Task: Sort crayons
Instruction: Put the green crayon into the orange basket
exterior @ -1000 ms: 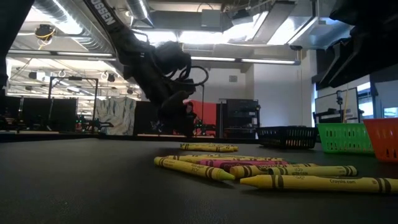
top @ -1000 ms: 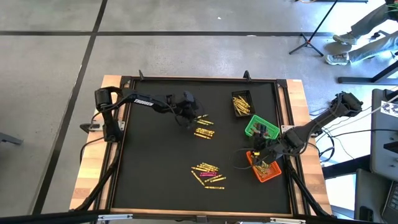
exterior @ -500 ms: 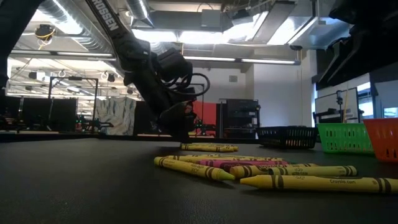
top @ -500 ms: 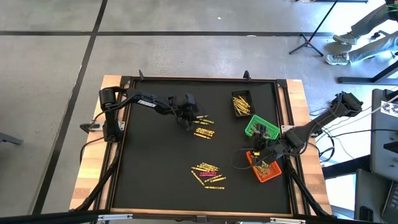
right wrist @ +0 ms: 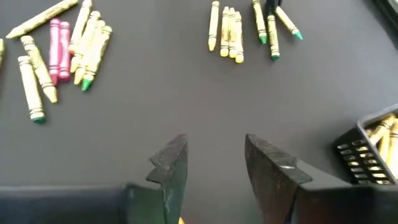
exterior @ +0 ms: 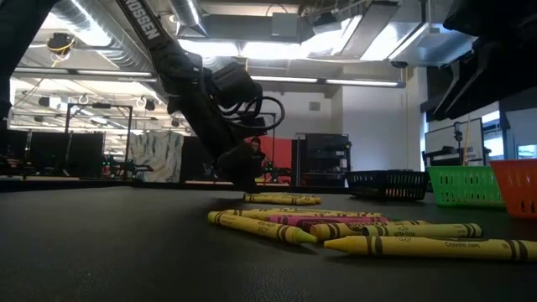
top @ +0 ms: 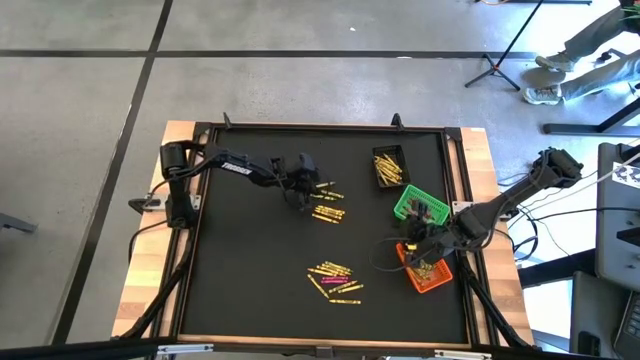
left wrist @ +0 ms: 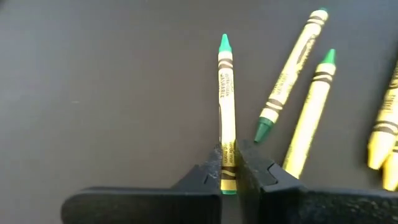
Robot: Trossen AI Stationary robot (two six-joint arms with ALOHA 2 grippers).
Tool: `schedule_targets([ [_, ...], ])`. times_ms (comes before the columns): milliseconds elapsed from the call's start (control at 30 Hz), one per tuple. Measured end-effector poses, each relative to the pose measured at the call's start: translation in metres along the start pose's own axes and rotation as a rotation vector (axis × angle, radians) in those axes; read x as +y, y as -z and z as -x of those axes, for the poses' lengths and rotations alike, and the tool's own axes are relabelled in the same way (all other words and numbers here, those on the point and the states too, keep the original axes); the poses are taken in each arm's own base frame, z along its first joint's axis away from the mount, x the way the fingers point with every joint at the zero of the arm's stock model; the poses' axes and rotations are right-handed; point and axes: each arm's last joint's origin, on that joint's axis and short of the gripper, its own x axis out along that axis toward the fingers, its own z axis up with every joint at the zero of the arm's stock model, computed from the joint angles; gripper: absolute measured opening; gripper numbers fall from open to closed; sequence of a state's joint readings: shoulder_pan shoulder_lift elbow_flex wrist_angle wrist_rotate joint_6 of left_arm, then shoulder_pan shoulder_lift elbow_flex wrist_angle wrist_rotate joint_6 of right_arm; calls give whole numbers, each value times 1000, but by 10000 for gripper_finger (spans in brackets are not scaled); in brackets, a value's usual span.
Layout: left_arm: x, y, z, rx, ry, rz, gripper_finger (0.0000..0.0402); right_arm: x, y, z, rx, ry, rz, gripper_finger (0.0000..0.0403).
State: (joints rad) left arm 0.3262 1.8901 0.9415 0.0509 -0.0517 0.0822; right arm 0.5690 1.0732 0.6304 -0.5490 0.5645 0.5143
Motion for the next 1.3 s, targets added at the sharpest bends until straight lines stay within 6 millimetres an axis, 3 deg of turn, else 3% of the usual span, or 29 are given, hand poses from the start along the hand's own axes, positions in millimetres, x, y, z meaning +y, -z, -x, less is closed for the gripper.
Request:
schedule_targets([
  [267, -27, -16, 18, -97, -152, -84, 4, -1, -1, -1, -26, 48, -23, 210],
  [600, -75, -36, 32, -423, -67, -202, 2, -10, 5, -9, -93, 208, 8, 208],
  [767, -91, -43, 38, -629, 76, -279, 2, -20, 2, -16, -60, 233, 18, 203],
  [933, -96, -47, 33, -764, 170, -286, 2, -28, -9, -24, -59, 170, 67, 202],
  [1067, -100, -41, 18, -821, 227, -259, 1, -35, -14, -33, -122, 132, 74, 202],
  [1300, -106, -34, 5, -890, 261, -268, 1, -50, -3, -54, -265, 41, 48, 202],
])
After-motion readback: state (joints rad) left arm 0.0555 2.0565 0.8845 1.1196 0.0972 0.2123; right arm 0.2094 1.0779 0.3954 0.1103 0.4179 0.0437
